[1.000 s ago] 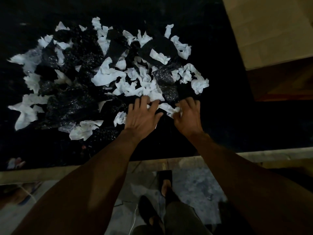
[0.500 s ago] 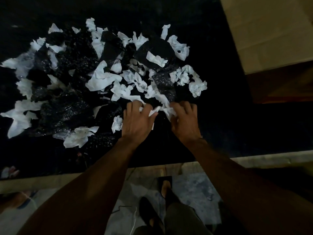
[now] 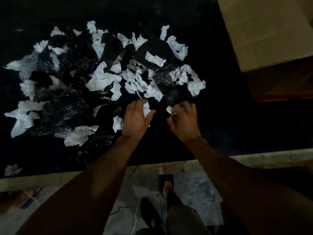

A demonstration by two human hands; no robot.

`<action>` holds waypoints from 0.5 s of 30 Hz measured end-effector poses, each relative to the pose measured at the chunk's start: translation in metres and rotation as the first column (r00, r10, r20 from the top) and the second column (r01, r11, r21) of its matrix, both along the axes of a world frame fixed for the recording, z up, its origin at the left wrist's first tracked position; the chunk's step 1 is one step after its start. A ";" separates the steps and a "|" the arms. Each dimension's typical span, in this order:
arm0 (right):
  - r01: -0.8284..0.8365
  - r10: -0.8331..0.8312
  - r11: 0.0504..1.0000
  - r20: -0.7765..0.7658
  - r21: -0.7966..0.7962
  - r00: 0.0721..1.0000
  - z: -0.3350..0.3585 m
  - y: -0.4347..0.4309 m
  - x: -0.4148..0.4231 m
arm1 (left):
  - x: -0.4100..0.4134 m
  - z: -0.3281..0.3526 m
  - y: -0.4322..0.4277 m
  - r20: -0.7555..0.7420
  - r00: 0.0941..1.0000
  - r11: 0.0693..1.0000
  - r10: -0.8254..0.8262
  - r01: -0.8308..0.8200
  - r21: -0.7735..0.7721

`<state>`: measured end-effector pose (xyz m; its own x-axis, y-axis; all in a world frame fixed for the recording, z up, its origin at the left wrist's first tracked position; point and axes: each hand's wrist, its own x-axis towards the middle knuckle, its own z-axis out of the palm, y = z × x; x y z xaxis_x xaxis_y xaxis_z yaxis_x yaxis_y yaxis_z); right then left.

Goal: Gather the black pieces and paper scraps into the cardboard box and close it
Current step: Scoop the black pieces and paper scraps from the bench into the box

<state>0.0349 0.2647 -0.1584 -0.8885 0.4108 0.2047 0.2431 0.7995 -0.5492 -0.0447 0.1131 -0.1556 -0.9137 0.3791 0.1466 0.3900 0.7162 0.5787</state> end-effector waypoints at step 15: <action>0.019 -0.020 0.991 -0.007 -0.131 1.000 0.011 0.012 0.001 | -0.013 0.021 0.006 0.020 1.000 0.999 -0.012 0.013 -0.030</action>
<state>0.0360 0.2763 -0.1473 -0.8784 0.4518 0.1557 0.2527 0.7157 -0.6511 -0.0574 0.1187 -0.1344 -0.9115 0.3942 0.1171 0.3876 0.7284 0.5650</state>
